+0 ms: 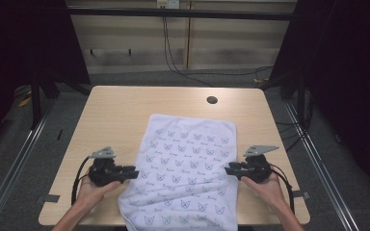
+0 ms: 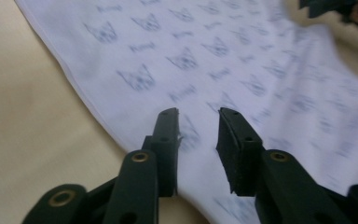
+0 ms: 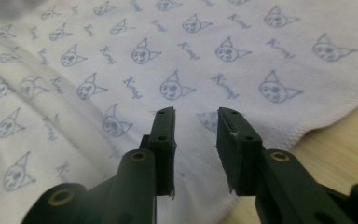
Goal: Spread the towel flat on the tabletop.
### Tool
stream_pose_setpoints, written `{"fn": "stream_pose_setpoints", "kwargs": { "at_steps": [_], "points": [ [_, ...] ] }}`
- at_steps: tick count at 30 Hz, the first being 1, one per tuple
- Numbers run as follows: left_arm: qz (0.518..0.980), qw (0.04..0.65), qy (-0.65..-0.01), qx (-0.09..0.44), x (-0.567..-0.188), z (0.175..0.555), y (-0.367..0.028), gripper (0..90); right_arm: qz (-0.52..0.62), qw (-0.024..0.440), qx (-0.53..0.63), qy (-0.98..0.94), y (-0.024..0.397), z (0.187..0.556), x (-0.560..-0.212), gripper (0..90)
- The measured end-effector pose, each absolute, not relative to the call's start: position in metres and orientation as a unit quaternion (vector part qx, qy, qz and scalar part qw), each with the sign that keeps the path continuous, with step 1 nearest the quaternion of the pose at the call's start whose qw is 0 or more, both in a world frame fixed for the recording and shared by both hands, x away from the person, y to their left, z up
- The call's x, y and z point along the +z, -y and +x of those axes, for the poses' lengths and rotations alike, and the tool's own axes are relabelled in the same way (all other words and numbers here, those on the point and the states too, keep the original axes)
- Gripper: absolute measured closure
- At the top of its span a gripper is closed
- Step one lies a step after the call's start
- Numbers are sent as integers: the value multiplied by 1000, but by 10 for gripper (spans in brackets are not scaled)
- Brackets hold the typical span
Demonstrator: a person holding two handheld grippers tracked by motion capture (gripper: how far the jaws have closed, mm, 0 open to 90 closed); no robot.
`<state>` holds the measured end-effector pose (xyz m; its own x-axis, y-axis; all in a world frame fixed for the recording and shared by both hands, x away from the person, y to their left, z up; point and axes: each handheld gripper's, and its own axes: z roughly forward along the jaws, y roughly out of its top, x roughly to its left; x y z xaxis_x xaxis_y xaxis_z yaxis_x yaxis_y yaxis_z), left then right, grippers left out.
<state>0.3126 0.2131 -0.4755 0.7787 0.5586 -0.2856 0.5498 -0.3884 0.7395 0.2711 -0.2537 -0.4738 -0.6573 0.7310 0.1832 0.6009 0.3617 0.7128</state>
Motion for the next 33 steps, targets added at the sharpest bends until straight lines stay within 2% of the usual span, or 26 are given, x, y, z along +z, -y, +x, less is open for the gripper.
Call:
{"fn": "stream_pose_setpoints", "kwargs": {
  "at_steps": [2, 6, 9, 12, 16, 19, 20, 25, 30, 32, 33],
  "points": [
    [843, 418, -338, 25, -486, 338, -196, 748, 415, 89, 368, -827, 246, 281, -482, 657],
    [849, 391, -353, 50, -502, 363, -185, 784, 434, 117, 320, -834, 245, 294, -494, 688],
    [845, 391, -360, 59, -502, 367, -184, 782, 443, 118, 328, -826, 249, 302, -495, 697],
    [838, 393, -370, 79, -504, 370, -182, 783, 452, 147, 318, -820, 255, 322, -497, 694],
    [836, 396, -372, 81, -504, 365, -178, 700, 466, 157, 323, -809, 263, 341, -499, 694],
    [853, 379, -348, 91, -501, 355, -177, 750, 468, 157, 327, -806, 264, 342, -500, 693],
    [856, 387, -335, 71, -502, 345, -181, 875, 465, 163, 320, -809, 263, 338, -499, 698],
    [864, 379, -325, 64, -500, 331, -186, 888, 453, 151, 323, -817, 263, 325, -498, 733],
    [849, 377, -358, 95, -501, 346, -186, 882, 440, 155, 322, -824, 259, 317, -498, 771],
    [845, 377, -367, 100, -502, 356, -183, 860, 455, 158, 328, -813, 257, 322, -499, 706],
    [841, 382, -369, 101, -503, 358, -183, 860, 455, 158, 328, -813, 257, 322, -499, 706]
  ]
}}
